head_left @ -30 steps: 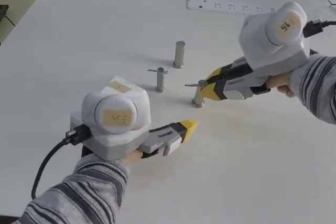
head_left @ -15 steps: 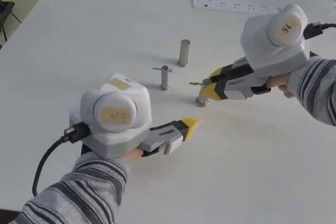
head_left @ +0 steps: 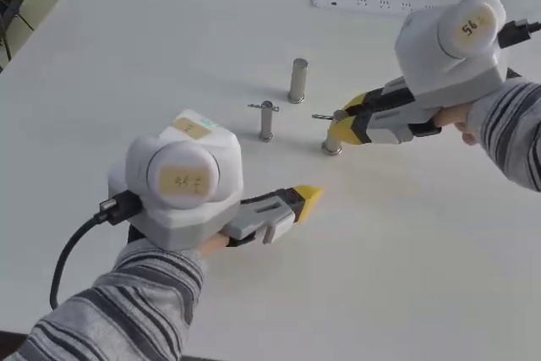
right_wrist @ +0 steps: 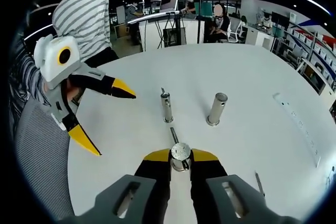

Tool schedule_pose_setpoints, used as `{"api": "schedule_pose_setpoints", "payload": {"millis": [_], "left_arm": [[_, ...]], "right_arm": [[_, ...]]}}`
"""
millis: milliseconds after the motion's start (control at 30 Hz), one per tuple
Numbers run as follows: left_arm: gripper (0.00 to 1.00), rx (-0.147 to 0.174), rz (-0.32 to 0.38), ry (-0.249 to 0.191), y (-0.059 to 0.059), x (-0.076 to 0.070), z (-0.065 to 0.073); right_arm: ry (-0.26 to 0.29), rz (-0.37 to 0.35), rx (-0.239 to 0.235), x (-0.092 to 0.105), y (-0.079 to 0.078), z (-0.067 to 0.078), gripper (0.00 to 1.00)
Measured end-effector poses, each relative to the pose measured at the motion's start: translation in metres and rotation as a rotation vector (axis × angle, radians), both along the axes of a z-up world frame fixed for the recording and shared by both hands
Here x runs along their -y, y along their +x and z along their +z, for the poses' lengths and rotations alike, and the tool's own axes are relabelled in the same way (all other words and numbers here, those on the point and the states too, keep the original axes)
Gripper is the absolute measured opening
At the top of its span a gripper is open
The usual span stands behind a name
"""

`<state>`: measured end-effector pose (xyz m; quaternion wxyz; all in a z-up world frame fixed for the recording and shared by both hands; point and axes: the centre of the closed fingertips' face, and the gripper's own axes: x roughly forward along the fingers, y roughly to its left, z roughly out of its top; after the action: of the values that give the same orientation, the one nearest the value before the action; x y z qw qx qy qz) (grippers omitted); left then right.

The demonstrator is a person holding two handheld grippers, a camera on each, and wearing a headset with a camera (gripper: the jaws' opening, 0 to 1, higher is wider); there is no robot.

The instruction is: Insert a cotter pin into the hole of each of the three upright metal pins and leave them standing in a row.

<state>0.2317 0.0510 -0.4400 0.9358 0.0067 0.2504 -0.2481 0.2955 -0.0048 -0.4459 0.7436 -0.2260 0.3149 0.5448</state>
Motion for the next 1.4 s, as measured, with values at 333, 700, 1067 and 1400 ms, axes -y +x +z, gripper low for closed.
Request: {"api": "schedule_pose_setpoints", "payload": {"millis": [333, 700, 1067, 1400], "left_arm": [[0.69, -0.003, 0.012, -0.009, 0.001, -0.005, 0.003], [0.69, -0.007, 0.014, -0.011, 0.001, -0.004, 0.003], [0.70, -0.010, 0.010, -0.013, 0.000, -0.003, 0.003], [0.72, -0.006, -0.012, -0.011, -0.002, 0.000, 0.003]], "right_arm": [[-0.014, -0.010, -0.009, 0.003, 0.014, -0.005, 0.07], [0.002, -0.046, -0.054, 0.005, 0.015, -0.005, 0.08], [-0.020, -0.002, -0.034, 0.003, 0.010, -0.005, 0.08], [-0.029, 0.064, 0.031, 0.002, 0.009, -0.002, 0.09]]}}
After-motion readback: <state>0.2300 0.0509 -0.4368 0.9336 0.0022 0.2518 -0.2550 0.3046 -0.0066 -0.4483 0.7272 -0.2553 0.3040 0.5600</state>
